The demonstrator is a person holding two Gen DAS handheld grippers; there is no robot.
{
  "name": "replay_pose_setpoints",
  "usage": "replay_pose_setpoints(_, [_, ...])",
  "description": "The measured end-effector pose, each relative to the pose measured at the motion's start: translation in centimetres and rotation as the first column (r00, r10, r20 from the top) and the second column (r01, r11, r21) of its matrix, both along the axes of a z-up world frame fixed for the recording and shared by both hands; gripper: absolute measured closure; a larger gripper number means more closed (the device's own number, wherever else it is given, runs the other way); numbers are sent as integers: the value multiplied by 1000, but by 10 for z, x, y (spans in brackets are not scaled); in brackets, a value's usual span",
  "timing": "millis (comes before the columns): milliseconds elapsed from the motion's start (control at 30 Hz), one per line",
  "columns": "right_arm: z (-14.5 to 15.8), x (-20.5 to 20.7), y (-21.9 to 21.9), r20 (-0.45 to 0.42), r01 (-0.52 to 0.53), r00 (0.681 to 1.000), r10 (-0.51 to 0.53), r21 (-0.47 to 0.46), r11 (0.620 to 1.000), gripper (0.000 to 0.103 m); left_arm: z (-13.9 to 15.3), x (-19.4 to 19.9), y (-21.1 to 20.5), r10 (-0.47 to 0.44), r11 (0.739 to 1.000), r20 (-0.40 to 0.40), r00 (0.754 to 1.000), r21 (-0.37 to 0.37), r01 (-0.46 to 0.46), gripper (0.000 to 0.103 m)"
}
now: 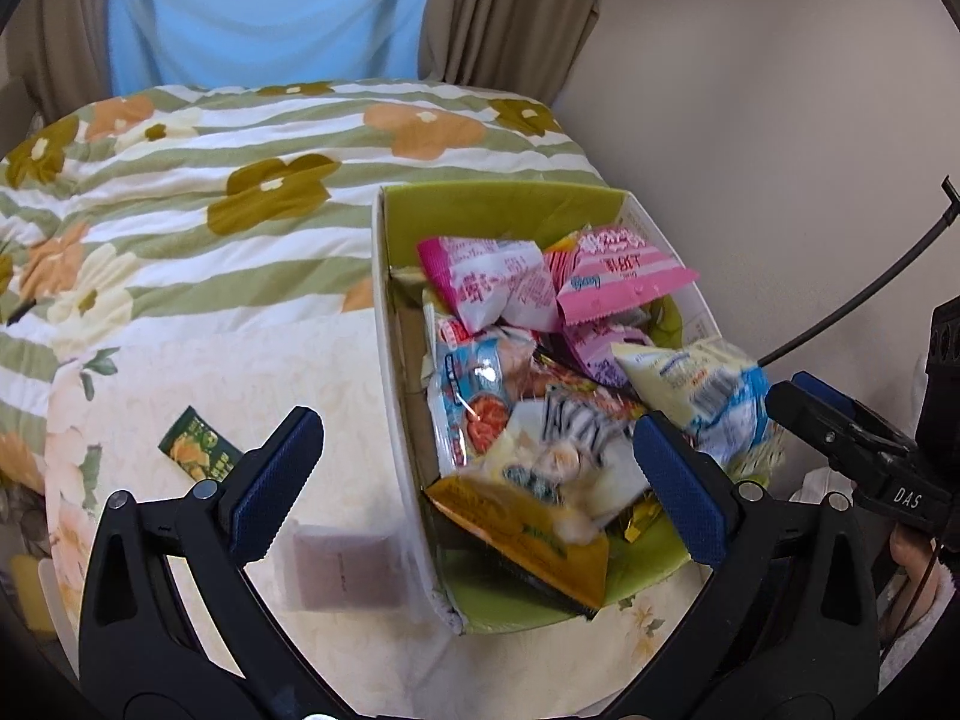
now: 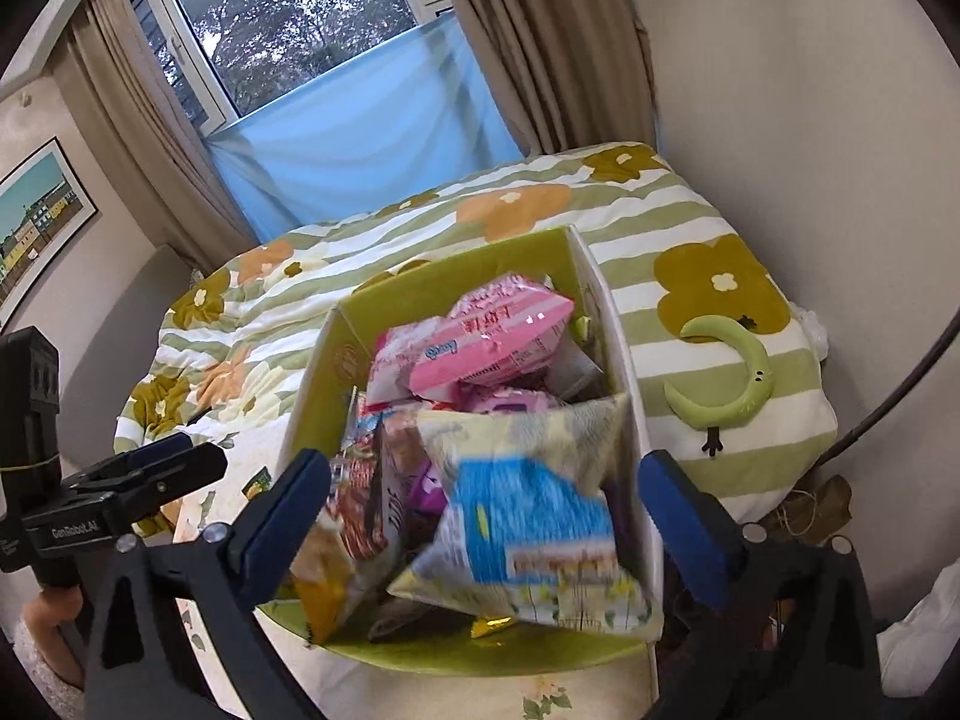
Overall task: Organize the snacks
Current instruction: 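Move both tools back toward the last two packets on the bed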
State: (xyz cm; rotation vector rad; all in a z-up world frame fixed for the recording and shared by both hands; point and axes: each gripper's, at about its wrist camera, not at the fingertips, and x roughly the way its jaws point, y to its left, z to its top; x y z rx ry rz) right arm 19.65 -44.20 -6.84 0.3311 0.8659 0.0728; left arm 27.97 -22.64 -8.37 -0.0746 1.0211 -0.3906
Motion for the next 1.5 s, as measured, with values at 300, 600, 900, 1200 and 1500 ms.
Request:
replay_pose_setpoints(300, [-2, -11, 0, 7, -45, 999, 45, -53, 998, 1, 0, -15, 4, 27, 1000, 15, 1000, 5, -27, 1])
replay_pose_setpoints(600, [9, -8, 1, 3, -78, 997, 78, -44, 996, 1, 20, -31, 19, 77, 996, 59, 995, 31, -79, 1])
replay_pose_setpoints(900, [29, -10, 16, 30, -136, 990, 139, -75, 988, 1, 34, -59, 60, 153, 986, 92, 984, 54, -158, 1])
replay_pose_setpoints(1200, [56, -19, 69, 94, -170, 979, 180, -114, 979, 1, 41, -73, 124, 205, 978, 106, 973, 21, -208, 1])
replay_pose_setpoints(1500, [53, -27, 150, 88, -149, 983, 159, -115, 982, 1, 36, -68, 192, 154, 988, 76, 985, 22, -156, 1])
